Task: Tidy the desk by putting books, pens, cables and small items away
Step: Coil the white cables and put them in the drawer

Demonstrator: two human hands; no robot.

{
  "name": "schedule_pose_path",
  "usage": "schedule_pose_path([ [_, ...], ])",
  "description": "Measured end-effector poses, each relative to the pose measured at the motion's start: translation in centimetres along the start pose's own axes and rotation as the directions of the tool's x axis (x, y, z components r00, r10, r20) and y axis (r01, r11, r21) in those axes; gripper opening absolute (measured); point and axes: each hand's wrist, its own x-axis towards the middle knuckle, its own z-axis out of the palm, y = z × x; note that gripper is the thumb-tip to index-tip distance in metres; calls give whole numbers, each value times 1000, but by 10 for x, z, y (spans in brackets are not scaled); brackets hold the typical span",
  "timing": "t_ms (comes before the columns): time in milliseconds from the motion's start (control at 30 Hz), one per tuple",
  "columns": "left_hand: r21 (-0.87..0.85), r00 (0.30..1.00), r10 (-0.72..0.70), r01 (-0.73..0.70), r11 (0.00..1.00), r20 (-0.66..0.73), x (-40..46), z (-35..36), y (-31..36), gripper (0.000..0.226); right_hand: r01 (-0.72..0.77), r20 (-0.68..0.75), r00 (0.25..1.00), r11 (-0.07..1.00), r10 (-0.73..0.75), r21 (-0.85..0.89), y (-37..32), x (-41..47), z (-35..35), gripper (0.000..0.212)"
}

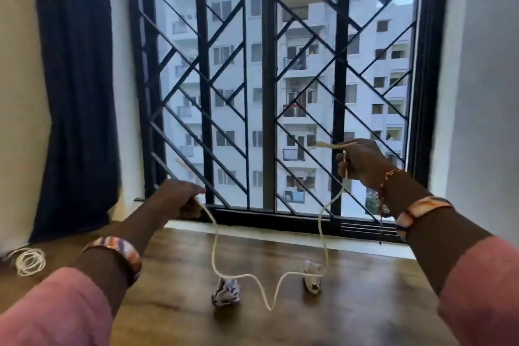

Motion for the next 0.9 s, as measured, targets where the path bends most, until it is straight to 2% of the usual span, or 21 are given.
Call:
schedule_pose_path([
  [100,101,989,49,-63,993,140,-26,6,27,16,62,158,987,972,-26,-225,-1,-23,10,27],
  [167,256,981,134,-166,952,140,-27,7,34,18,114,254,967,928,-22,-354,1,-31,16,26],
  [200,353,968,213,-248,902,135,-27,9,38,19,146,296,955,905,-24,-400,1,-36,21,27],
  [233,482,942,310,-334,810,130,-31,11,43,18,171,337,941,890,-21,-422,2,-39,26,29],
  [300,639,870,483,-428,639,101,-27,18,45,13,202,449,894,890,3,-409,4,-42,37,29],
  [333,674,841,536,-436,596,70,-27,22,47,13,214,531,847,902,20,-375,4,-44,43,29],
  [400,735,789,614,-427,527,19,-29,31,53,16,213,703,710,938,44,-274,4,-48,58,31],
  [467,797,689,725,-439,415,2,-25,37,57,21,177,801,594,960,73,-219,6,-49,78,33],
  [533,861,596,803,-410,302,2,-20,34,62,26,182,815,575,959,75,-217,9,-44,101,32],
  [600,894,543,840,-385,229,19,-11,21,60,36,214,774,633,956,20,-200,11,-38,119,18],
  [633,894,540,841,-385,229,18,-6,11,58,48,203,749,663,964,-7,-170,12,-33,126,12],
  [667,880,570,821,-404,251,27,-1,-2,55,59,175,734,679,977,-30,-122,12,-26,132,11],
  [700,850,624,780,-428,306,33,2,-15,52,61,154,725,687,985,-54,-73,11,-21,138,14],
  [767,796,768,638,-418,439,52,6,-40,45,49,158,690,715,988,-110,-5,8,-10,150,23],
  [833,711,887,459,-357,606,55,3,-65,36,44,151,610,778,987,-151,53,3,0,162,27],
  [900,482,943,324,-251,839,-73,-5,-91,24,40,109,508,845,983,-168,145,-4,9,168,24],
])
